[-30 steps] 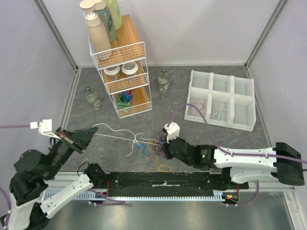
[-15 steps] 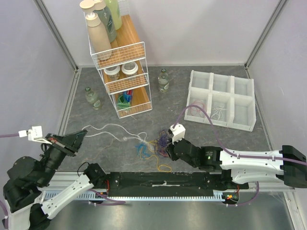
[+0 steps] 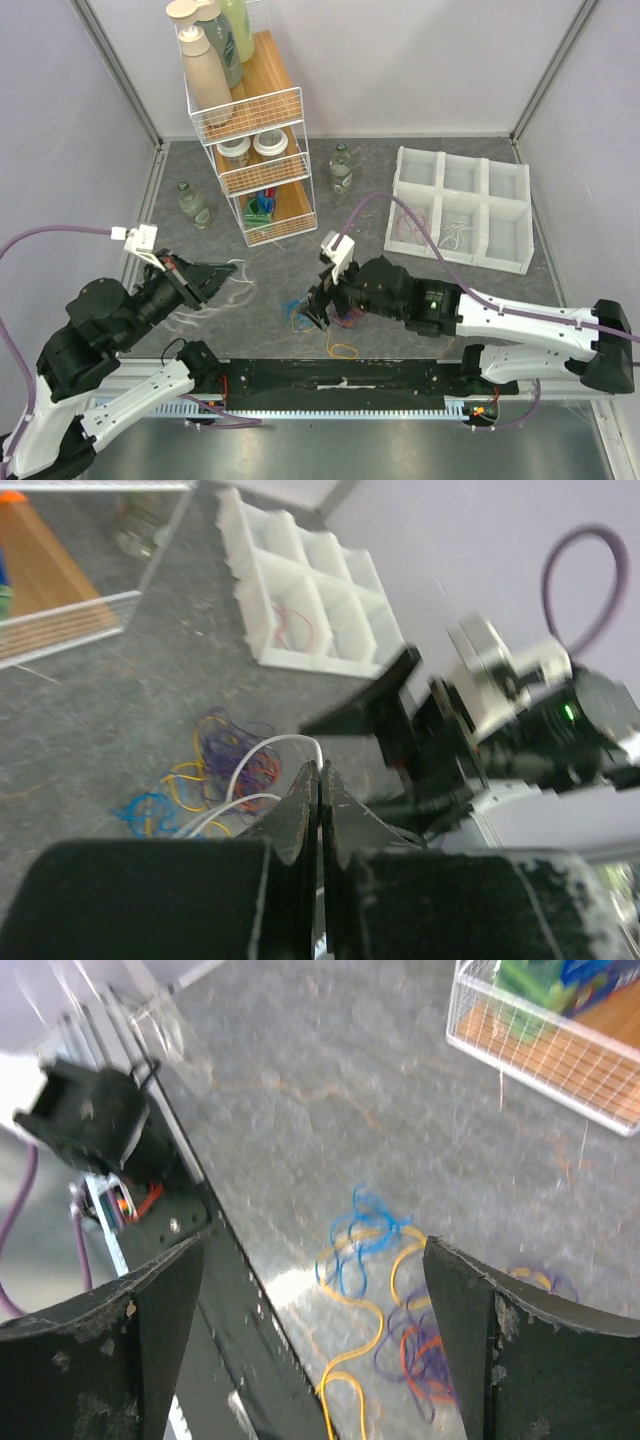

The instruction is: Untangle the cables

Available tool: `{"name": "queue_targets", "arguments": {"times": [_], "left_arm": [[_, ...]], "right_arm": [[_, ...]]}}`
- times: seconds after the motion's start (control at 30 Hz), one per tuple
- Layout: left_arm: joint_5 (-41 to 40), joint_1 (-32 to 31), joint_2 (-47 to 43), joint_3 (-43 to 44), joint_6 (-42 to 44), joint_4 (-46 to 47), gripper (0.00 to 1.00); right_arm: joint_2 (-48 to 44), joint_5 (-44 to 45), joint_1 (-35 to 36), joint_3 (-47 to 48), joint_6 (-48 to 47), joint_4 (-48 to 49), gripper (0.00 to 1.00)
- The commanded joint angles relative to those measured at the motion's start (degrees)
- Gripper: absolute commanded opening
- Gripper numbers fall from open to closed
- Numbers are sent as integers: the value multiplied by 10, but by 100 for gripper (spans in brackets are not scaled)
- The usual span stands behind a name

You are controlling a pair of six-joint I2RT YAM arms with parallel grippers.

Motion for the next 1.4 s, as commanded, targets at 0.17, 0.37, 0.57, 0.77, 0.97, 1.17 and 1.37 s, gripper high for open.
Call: {"name": "queue_targets", "arguments": {"times": [0.17, 0.37, 0.57, 0.77, 0.97, 1.17, 1.37], "left_arm": [[154, 2, 23, -29, -60, 112, 2], [184, 2, 35, -41, -74, 149, 2], [189, 2, 46, -40, -76, 167, 2], [188, 2, 52, -33, -69, 164, 1], [182, 3, 58, -23, -61, 156, 2], [186, 2, 67, -26, -60, 165, 2], [192, 2, 80, -26, -61, 175, 2]], "right_arm": [[17, -229, -114, 6, -6, 214, 98], [22, -352, -113, -19, 5, 294, 98], [14, -274, -113, -35, 12, 267, 98], [-21, -259, -113, -52, 5, 257, 98], [-41, -193, -113, -22, -31, 164, 98], [-15, -259, -109, -20, 5, 235, 98], [35, -261, -89, -2, 39, 287, 82]]}}
